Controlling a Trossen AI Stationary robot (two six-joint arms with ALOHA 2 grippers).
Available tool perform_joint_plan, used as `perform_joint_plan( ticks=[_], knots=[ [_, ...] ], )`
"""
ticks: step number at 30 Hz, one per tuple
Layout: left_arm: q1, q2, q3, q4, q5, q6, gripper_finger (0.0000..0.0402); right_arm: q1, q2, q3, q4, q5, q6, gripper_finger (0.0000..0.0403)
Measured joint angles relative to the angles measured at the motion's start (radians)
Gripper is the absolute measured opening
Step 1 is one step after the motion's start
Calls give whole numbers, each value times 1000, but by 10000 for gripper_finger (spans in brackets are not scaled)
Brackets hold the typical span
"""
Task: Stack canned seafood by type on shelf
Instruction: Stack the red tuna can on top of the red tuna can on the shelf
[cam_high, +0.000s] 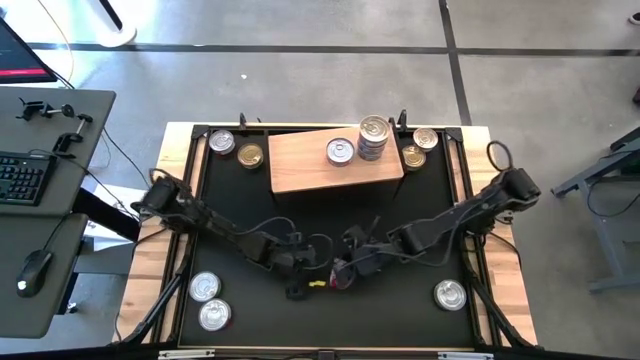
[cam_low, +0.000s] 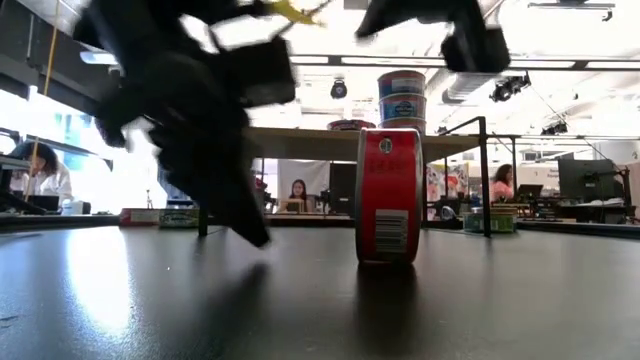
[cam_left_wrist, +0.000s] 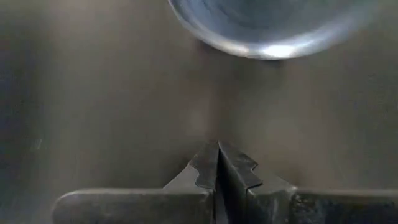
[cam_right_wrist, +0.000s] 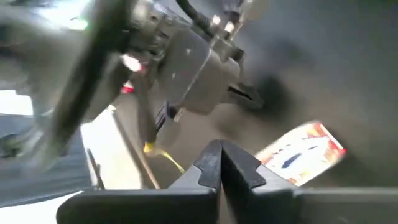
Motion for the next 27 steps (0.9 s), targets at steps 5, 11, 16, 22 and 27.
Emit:
perform_joint_plan(
  ticks=[5,11,16,22,27],
  knots=[
    [-11,-194,-189,131,44,-102,0,49,-15,109,-42,-38,-97,24],
    [-7,-413,-320,265,83,-183,0,70,57,328,-190,-61,-353,98],
    [49,-530,-325,211,120,26,0,51,164,521,-313,-123,-452,185],
    [179,-623,-325,114,346,185,0,23,312,683,-465,-209,-292,275],
    [250,-662,-325,46,492,257,0,-20,393,776,-788,-216,238,288]
  ],
)
